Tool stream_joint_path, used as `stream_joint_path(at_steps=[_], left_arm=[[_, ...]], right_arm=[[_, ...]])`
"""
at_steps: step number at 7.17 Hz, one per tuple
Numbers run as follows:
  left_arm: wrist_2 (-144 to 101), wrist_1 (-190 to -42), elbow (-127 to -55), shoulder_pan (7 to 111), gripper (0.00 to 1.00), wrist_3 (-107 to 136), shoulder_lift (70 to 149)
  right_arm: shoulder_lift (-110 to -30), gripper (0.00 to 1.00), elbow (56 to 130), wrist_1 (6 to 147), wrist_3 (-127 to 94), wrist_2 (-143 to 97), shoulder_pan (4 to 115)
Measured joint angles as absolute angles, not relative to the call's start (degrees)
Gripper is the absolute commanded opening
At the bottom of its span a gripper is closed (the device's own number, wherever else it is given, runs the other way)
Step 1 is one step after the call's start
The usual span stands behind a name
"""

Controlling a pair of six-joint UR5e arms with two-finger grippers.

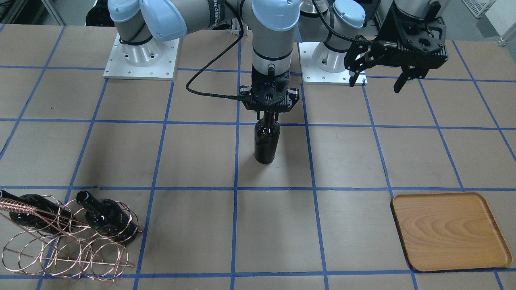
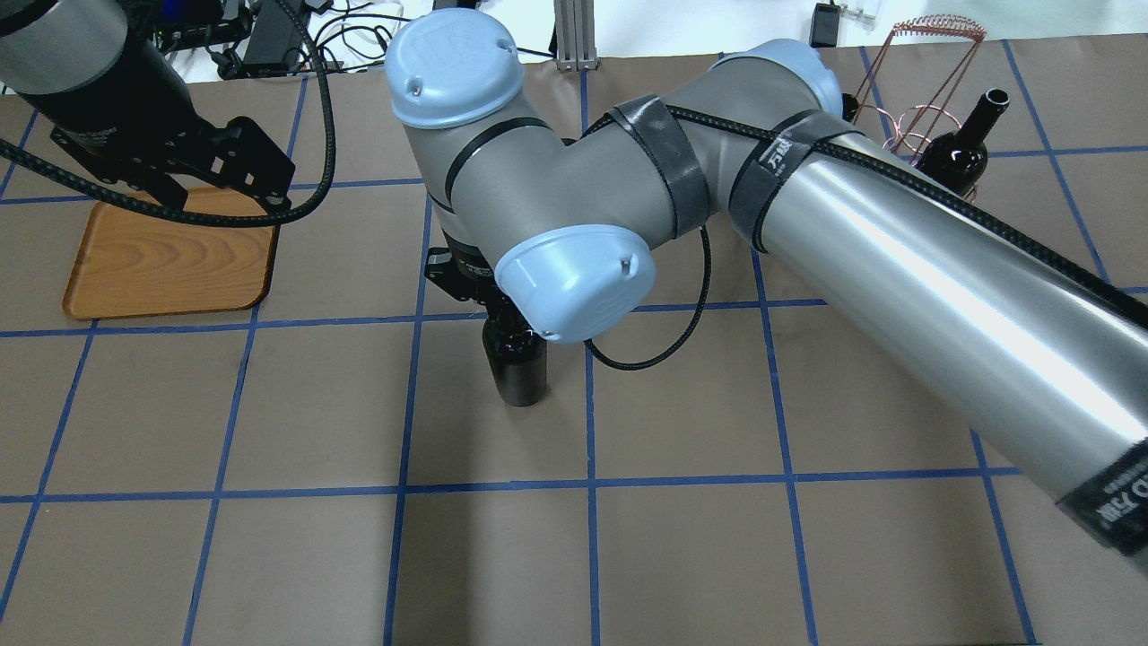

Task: Take wine from basket and place on tray
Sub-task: 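Open the right gripper and raise it back toward the rack, then reach the left gripper down and grasp the standing bottle's neck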

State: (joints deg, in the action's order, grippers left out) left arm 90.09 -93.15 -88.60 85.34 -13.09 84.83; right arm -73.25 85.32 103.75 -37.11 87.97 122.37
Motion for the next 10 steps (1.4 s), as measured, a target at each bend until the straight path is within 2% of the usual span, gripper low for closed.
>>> stream_joint_path(at_steps=[1, 5, 7, 10], left_arm=[[90.1, -93.2, -88.6, 85.3, 1.0, -13.1, 84.8], [89.8, -93.5, -88.6, 85.5, 1.0, -11.6, 85.0], [89.4, -93.2, -89.1, 87.3, 1.0, -5.5, 86.1], [89.4, -89.6, -90.0, 97.6, 1.0, 5.4, 88.9]], right_arm=[[-73.4, 1.0, 85.3, 103.7, -37.1, 87.9, 122.6], [-77.6, 1.0, 84.4, 102.9, -35.8, 86.4, 119.0], [-80.4, 1.0, 84.4, 101.2, -26.9, 86.8, 111.6], [-82.1, 1.0, 84.4, 99.1, -13.8, 86.9, 100.3]])
